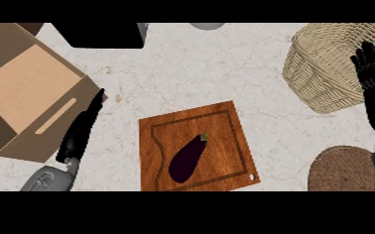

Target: Pick the eggplant from the cutting board and place it in the basket

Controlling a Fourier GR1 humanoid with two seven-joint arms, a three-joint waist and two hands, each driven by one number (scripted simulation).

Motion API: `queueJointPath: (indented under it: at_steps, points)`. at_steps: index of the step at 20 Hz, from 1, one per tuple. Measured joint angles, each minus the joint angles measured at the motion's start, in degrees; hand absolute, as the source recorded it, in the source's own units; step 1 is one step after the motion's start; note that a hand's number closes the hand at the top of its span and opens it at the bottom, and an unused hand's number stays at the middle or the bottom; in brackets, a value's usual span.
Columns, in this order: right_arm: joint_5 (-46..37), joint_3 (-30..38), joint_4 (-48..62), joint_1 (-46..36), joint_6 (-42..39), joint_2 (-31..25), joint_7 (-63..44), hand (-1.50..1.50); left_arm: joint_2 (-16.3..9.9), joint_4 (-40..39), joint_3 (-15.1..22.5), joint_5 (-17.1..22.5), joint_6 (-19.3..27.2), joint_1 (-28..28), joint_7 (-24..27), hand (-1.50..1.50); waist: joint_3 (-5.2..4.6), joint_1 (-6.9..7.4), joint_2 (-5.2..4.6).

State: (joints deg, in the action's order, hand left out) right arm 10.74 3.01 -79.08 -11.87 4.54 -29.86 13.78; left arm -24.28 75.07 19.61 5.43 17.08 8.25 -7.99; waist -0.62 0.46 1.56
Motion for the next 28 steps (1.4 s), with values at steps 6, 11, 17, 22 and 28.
queueJointPath:
  at_steps: [6,11,17,22,28]
  points:
    - [-0.22,-6.56,-2.54,-6.28,8.91,13.80,-8.40,1.50,2.51,-0.15,-2.49,5.00,-1.57,-3.04,-0.78,0.00,0.45,1.78,-1.24]
    - [-5.42,-20.10,0.38,-12.45,15.69,24.09,-12.87,-1.50,3.83,0.41,-3.19,8.23,-4.55,-3.19,-0.55,0.00,0.67,4.49,-1.60]
    - [-15.37,-32.74,8.26,-19.89,30.72,28.50,-26.17,-1.50,3.45,0.98,-3.88,9.68,-5.96,-4.28,-1.37,0.00,0.60,4.25,-1.13]
    - [-26.43,-37.94,15.98,-27.60,30.48,24.77,-42.22,-1.50,2.82,1.56,-4.73,10.26,-5.76,-6.24,-1.87,0.00,0.36,2.17,-0.08]
    - [-31.26,-40.93,17.64,-41.02,15.95,20.53,-62.51,-1.50,1.85,2.32,-6.05,11.08,-5.76,-8.42,-2.05,0.00,0.48,0.20,0.70]
